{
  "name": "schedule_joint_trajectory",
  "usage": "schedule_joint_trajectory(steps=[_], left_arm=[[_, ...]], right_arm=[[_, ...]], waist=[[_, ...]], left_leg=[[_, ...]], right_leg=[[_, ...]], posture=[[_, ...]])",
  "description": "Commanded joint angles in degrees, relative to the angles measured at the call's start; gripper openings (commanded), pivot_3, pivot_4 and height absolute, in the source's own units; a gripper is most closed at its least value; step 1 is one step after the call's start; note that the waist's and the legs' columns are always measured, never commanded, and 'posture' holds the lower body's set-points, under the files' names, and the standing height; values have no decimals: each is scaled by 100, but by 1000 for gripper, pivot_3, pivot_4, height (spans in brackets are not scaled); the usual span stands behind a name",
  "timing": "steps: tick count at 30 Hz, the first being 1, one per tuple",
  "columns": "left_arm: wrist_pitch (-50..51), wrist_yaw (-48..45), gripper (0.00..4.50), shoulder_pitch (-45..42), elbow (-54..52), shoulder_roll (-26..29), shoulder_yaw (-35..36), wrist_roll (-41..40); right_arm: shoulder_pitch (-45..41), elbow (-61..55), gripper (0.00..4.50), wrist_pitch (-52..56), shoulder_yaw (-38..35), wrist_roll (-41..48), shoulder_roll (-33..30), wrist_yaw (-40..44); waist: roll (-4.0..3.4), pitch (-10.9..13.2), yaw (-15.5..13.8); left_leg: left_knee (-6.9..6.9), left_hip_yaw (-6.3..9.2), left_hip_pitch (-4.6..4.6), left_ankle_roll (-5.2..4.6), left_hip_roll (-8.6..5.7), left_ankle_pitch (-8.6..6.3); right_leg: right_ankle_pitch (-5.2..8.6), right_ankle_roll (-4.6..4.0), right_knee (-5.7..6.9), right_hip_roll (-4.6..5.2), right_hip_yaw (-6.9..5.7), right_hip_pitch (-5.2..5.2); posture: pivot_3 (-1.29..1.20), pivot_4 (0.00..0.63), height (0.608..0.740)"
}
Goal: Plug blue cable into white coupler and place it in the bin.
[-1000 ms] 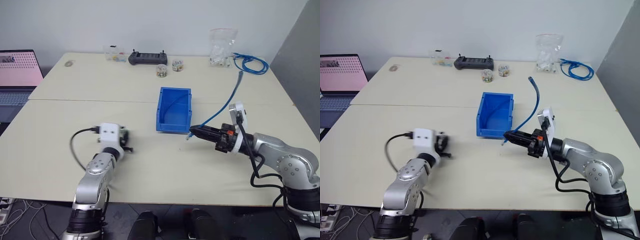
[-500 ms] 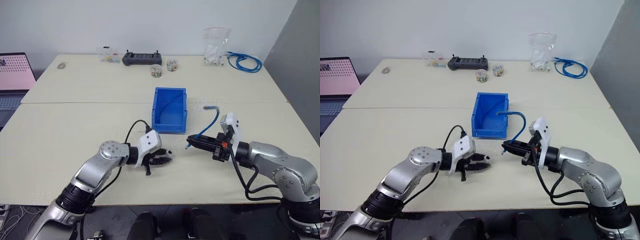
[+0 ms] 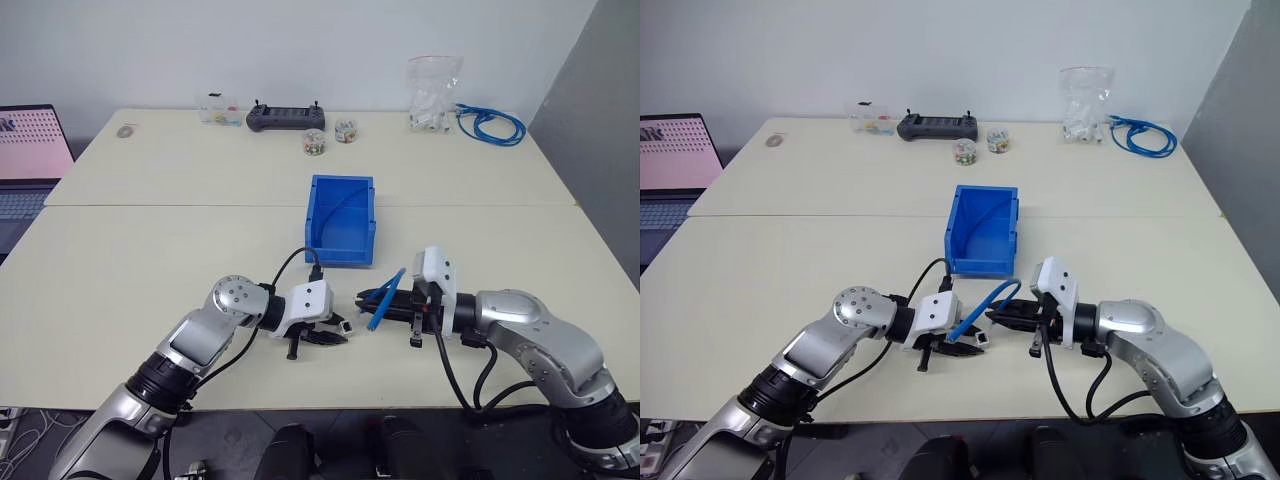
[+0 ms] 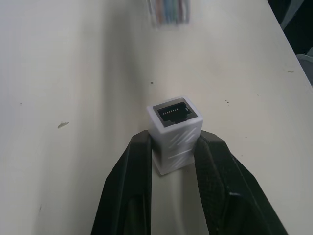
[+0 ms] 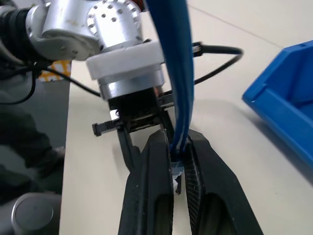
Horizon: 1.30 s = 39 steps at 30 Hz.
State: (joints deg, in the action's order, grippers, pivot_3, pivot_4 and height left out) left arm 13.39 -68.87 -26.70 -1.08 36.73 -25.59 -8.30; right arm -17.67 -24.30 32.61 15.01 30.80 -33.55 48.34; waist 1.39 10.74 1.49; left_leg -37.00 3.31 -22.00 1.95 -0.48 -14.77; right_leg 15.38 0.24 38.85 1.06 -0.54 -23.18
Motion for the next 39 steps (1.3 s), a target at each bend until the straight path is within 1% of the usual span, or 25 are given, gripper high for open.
schedule_joint_trajectory(steps=[1,9,17,23,29,39], left_arm=[[-29,-179,909,87,147,-38,-96,99],[-60,-335,909,205,174,-36,-47,101],[-69,-309,909,225,273,-83,32,102],[-74,-323,909,275,246,-67,31,137],[-56,-348,909,316,196,-41,33,139],[-51,-406,909,349,140,-40,23,155]], right_arm=[[-139,149,53,-379,155,-231,102,294],[-254,745,53,-1320,440,-1024,280,584],[-164,1025,52,-1805,603,-1379,317,875],[-82,958,45,-1837,615,-1404,324,993],[-111,1021,44,-1915,788,-1568,312,1086],[-406,1174,40,-1513,823,-1470,492,1223]], waist=[[0,0,0],[0,0,1],[-1,-1,3],[-1,-2,4],[-2,-4,7],[-2,-8,21]], left_leg=[[0,1,0,0,0,0],[0,10,3,0,1,0],[0,15,7,0,1,0],[-2,16,9,0,1,0],[-1,15,11,0,1,0],[-1,15,14,0,2,0]], right_leg=[[0,0,0,0,0,0],[0,0,3,0,0,0],[0,0,7,0,2,0],[0,0,8,0,2,3],[0,-1,10,0,3,3],[-1,-1,11,0,4,4]], posture=[[0,150,740],[0,150,740],[0,150,740],[0,150,740],[0,150,740],[0,150,740]])
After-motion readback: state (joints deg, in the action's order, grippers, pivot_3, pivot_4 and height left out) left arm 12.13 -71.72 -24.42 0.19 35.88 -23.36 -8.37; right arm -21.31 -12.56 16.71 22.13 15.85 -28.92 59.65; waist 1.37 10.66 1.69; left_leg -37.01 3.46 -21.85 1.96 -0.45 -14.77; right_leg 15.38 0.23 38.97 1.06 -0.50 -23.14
